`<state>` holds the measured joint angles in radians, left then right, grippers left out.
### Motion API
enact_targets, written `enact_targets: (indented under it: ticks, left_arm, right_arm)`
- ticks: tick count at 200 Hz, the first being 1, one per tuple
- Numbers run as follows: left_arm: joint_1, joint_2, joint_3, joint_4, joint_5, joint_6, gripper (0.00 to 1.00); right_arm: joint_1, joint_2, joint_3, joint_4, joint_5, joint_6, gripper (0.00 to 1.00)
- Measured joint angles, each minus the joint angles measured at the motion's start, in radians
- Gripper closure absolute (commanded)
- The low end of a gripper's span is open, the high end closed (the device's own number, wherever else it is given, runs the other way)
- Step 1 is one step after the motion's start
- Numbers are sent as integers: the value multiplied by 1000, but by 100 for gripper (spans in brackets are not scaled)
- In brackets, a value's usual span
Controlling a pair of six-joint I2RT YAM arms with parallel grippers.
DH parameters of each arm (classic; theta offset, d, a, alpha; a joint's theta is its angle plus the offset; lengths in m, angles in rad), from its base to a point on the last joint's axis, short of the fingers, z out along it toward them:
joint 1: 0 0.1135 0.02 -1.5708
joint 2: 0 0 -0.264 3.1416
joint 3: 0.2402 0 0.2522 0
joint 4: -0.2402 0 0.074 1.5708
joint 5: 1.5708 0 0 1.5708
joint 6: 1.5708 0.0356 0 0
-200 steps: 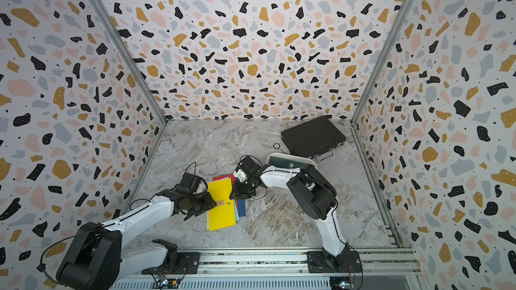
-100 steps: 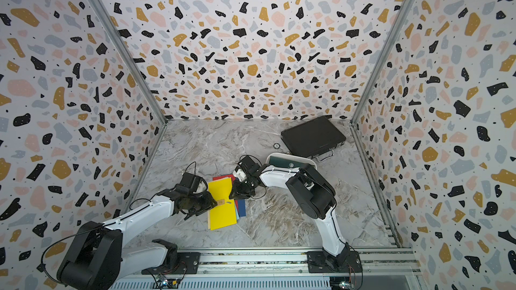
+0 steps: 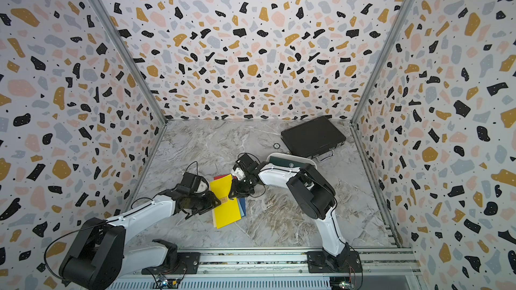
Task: Put the sealed envelopes into the storage box
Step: Pick up the envelope from the center of the board.
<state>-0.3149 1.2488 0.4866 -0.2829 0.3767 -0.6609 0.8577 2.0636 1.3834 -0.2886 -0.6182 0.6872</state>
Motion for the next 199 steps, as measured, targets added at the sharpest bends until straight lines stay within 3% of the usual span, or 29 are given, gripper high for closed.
enact_targets:
  ticks: [80,199]
  left_arm:
    - [0,14,0,25,12,5,57]
    - [0,16,0,28,13,13,57]
  right_arm:
    - [0,-10,65,-156,135,-113,67]
    - [0,-11,100,-192,146,-132,66]
